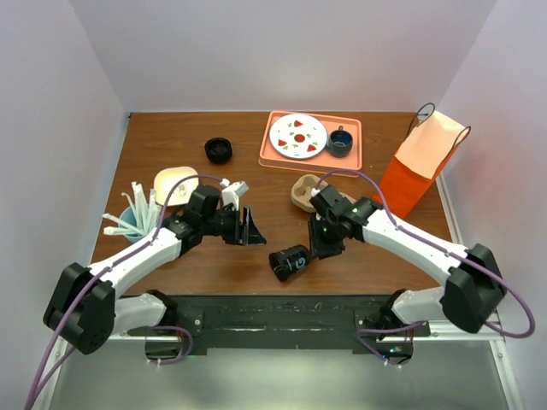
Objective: Pack the takeout coffee
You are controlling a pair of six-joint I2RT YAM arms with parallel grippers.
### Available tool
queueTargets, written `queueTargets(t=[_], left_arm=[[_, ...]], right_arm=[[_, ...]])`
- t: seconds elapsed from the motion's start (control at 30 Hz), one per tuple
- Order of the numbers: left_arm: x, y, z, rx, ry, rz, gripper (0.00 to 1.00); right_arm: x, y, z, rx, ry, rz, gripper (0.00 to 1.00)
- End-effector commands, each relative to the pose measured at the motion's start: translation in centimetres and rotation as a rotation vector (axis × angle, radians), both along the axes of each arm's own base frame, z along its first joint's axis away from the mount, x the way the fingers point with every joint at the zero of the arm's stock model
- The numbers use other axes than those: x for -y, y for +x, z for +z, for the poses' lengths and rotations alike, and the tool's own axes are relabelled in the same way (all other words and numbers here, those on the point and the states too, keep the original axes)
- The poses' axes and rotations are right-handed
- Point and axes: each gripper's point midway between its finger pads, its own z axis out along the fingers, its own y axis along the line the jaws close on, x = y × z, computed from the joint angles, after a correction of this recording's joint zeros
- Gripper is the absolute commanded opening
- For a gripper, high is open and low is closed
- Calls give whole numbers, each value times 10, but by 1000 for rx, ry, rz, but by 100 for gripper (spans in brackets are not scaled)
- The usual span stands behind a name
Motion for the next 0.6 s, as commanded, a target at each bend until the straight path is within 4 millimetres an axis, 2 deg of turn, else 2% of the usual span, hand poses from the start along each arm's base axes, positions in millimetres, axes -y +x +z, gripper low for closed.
queueTargets(t=[0.0,0.23,0.4,0.57], left_arm=[[10,-13,10,-13,-1,-14,57],[10,-33,6,-82,13,26,61],[6,-36,21,-78,-20,73,63],[2,-44,21,-122,-49,112,60]], right_arm=[[-4,-31,0,-55,92,-4,36],[-22,-56,-19,-104,149,-18,37],[-34,-53,-15,-73,180,-48,37],[-37,-47,-12,-49,192,-83,37]])
